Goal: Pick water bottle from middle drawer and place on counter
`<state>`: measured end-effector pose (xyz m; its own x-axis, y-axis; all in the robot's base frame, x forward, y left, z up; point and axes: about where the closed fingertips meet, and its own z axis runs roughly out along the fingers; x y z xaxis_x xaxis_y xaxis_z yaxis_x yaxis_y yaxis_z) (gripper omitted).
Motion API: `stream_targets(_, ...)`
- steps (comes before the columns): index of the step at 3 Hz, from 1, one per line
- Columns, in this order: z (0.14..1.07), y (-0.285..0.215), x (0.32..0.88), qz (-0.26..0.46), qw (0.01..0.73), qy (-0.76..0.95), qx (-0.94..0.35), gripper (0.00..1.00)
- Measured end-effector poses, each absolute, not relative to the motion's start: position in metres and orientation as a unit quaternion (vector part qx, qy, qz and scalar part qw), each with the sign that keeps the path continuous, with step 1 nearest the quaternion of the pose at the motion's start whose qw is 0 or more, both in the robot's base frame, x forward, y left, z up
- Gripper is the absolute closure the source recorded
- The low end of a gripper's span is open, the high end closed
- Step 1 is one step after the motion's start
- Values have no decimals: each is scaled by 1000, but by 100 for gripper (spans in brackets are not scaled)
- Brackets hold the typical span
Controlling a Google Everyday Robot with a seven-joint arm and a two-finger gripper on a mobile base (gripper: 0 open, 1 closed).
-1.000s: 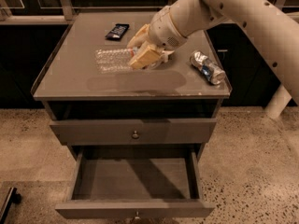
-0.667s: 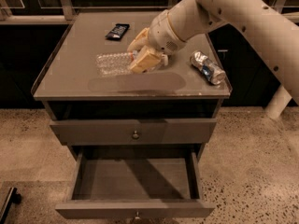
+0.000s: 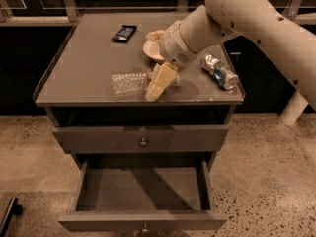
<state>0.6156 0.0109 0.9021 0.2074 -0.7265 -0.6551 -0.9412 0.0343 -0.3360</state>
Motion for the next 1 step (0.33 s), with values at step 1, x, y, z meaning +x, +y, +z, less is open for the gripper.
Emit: stream_targets(1,902,11,616,143,376,613,-680,0)
